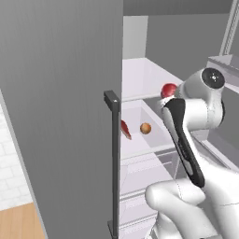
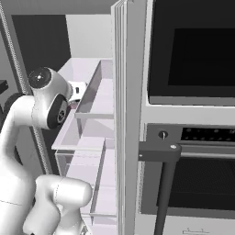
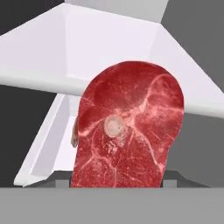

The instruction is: Place one onion and one steak in each tupperware on the nearby counter, to pack two identical lunches.

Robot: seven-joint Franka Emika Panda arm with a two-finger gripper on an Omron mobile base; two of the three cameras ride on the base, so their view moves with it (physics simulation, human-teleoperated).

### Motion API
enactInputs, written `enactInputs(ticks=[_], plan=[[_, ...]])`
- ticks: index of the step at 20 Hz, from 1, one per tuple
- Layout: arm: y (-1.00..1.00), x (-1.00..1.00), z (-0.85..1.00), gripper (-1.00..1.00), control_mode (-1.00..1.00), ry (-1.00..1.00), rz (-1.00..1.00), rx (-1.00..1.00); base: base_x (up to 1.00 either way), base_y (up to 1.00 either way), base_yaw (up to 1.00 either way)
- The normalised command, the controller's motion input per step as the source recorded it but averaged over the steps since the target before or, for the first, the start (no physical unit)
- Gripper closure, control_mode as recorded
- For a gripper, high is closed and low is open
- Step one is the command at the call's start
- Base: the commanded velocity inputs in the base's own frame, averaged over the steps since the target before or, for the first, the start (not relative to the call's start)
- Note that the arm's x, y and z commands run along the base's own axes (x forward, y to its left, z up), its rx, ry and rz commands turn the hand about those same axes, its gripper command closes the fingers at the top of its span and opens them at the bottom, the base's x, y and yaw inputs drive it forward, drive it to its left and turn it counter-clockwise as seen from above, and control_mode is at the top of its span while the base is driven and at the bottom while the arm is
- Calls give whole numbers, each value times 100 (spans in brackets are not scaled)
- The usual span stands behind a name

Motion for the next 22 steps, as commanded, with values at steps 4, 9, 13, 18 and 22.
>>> enactInputs(ticks=[4,9,13,18,22], plan=[[0,-100,0,100,-100,-5,0,0,0,0,0],[0,-100,-1,100,-100,-6,2,0,0,0,0],[0,-25,-2,100,100,-1,0,0,-75,0,1],[0,0,0,100,100,0,0,0,-100,0,0],[0,0,0,100,100,0,0,0,-100,0,0]])
